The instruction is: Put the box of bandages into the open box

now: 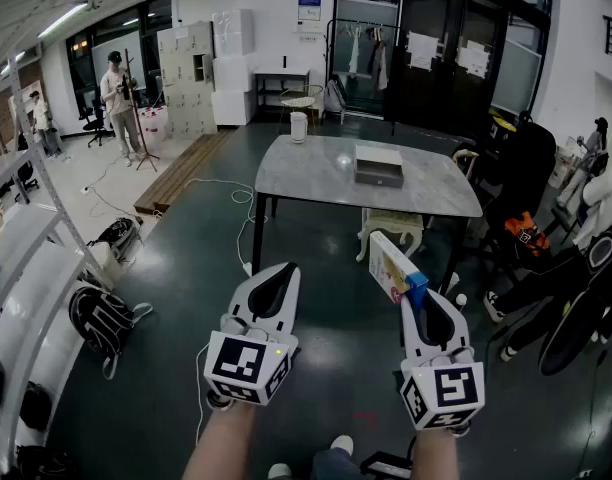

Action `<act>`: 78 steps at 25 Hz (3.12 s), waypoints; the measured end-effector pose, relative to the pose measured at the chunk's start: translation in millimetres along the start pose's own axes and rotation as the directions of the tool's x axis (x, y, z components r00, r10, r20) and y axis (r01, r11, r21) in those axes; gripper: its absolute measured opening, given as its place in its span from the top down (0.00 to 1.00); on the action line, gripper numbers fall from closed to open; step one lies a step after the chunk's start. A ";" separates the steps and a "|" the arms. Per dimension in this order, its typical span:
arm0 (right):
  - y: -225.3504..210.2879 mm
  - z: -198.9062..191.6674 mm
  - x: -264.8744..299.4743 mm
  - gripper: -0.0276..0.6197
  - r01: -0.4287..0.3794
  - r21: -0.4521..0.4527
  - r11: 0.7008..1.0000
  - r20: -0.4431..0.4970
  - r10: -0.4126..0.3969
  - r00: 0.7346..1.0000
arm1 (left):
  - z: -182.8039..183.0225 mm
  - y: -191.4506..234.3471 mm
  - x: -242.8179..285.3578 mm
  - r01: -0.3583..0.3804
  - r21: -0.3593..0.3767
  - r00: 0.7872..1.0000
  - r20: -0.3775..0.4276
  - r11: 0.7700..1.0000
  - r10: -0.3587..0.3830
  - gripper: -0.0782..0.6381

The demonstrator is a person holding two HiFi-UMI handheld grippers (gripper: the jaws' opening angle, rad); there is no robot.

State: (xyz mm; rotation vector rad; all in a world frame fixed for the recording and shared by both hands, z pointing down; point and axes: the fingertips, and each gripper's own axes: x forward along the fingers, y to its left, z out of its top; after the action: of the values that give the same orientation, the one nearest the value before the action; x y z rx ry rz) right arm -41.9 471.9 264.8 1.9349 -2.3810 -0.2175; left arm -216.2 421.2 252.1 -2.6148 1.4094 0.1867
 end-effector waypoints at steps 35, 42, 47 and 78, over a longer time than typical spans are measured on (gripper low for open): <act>-209.8 -47.4 54.2 0.79 0.068 0.014 0.998 -0.017 -0.067 0.998 | -47.6 -22.4 148.2 -0.129 -0.028 0.991 -0.025 0.991 0.128 0.87; -228.6 -60.4 128.2 0.79 0.067 0.016 0.998 -0.042 -0.067 0.997 | -70.3 24.2 203.3 -0.160 -0.053 0.987 -0.036 0.986 0.158 0.87; -248.1 -59.6 190.5 0.79 0.082 0.028 0.996 -0.046 -0.080 0.996 | -76.1 58.1 265.0 -0.148 -0.073 0.989 -0.033 0.986 0.146 0.87; -316.8 -106.6 433.9 0.79 0.106 0.066 0.992 -0.099 -0.099 0.990 | -160.6 175.6 478.9 -0.115 -0.086 0.990 -0.093 0.990 0.107 0.87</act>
State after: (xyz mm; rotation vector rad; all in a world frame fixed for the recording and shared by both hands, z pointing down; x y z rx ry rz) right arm 189.8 -22.7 305.9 2.0511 -2.2622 -0.0440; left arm -96.2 -97.2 304.5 -2.6483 1.6145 0.1547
